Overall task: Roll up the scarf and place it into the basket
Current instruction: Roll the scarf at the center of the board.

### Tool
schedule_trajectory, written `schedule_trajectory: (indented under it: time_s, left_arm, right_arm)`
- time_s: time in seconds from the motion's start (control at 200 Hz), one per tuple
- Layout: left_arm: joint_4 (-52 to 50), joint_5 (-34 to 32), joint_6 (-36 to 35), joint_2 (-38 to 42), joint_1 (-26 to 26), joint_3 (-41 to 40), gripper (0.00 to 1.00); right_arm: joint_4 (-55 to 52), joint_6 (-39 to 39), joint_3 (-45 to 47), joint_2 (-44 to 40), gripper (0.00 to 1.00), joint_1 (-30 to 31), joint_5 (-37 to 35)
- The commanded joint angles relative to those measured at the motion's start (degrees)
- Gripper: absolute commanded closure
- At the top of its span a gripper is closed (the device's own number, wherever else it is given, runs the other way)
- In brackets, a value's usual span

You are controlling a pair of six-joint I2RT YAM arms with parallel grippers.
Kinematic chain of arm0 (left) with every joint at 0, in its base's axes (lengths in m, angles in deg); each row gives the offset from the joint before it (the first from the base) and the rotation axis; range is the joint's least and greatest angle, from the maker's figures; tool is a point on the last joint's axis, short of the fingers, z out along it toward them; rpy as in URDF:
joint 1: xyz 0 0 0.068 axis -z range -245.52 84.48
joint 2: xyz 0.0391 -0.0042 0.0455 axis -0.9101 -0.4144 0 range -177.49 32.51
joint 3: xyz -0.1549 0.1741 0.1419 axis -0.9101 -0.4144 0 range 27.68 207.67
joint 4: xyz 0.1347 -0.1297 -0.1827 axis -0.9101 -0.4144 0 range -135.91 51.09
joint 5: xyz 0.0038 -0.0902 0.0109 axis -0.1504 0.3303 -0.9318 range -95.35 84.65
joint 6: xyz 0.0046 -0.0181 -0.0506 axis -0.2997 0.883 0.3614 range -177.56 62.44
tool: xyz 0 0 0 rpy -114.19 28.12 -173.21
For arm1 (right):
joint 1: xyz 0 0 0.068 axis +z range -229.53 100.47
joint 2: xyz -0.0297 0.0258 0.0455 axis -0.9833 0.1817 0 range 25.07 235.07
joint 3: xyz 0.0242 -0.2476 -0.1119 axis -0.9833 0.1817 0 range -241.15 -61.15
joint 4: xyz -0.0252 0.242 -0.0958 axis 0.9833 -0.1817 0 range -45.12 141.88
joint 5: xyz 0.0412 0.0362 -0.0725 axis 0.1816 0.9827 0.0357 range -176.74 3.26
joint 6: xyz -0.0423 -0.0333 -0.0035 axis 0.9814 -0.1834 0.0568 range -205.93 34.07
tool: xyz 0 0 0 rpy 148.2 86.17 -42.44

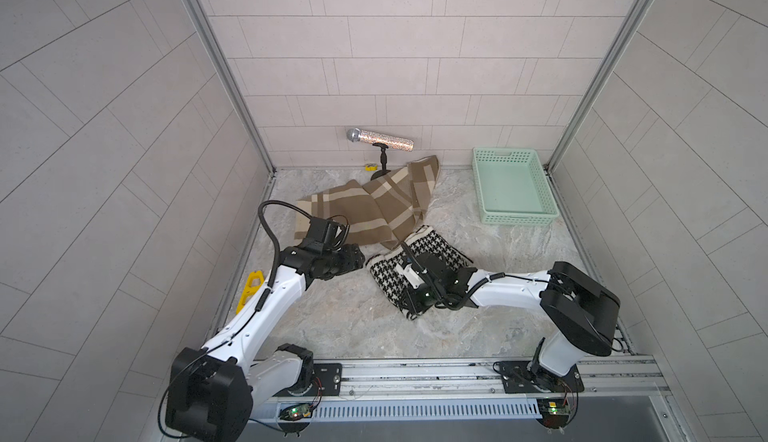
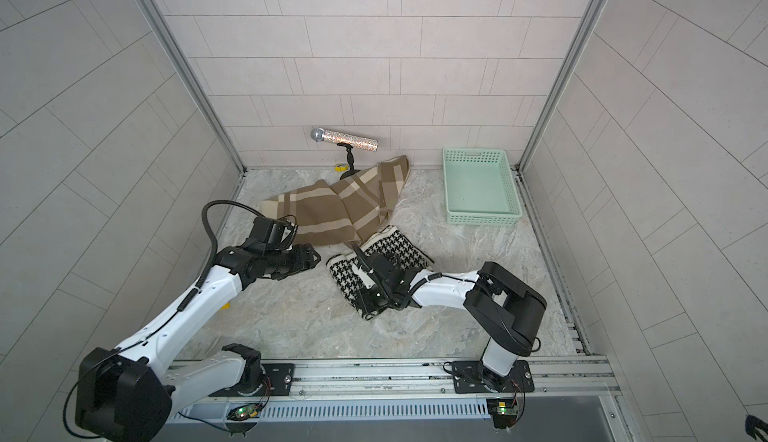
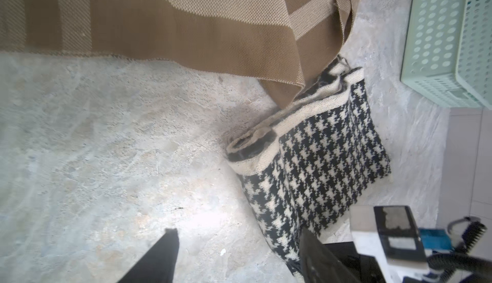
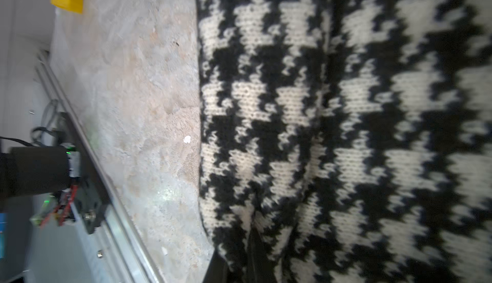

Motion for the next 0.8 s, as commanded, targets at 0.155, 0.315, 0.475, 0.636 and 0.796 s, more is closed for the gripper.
schedule_trajectory:
  time_s: [0.155, 0.315, 0.475, 0.636, 0.796]
  left_arm:
    - [17.79, 10.08, 1.62, -1.81, 5.0, -5.12, 0.58]
    - [26.25, 11.5, 1.98, -6.61, 8.97, -5.39, 0.73]
    - [28.92, 10.41, 2.14, -10.92, 10.21, -5.07, 0.77]
    - [34.39, 10.67, 2.53, -15.65, 11.4, -4.34, 0.82]
    - [41.88, 11.6, 3.4, -22.25, 11.96, -3.02, 0.89]
  right_arm:
    - [33.08, -23.98, 9.72, 1.81, 1.0, -10.25, 20.22]
    - [47.77, -33.25, 14.26, 6.24, 1.0, -14.38, 22.83]
    - [54.82, -37.41, 15.7, 8.16, 1.0, -16.4, 22.79]
    - [49.86, -34.95, 15.59, 8.23, 1.0, -17.1, 21.39]
    - [48.36, -34.67, 16.09, 8.53, 1.0, -18.11, 20.86]
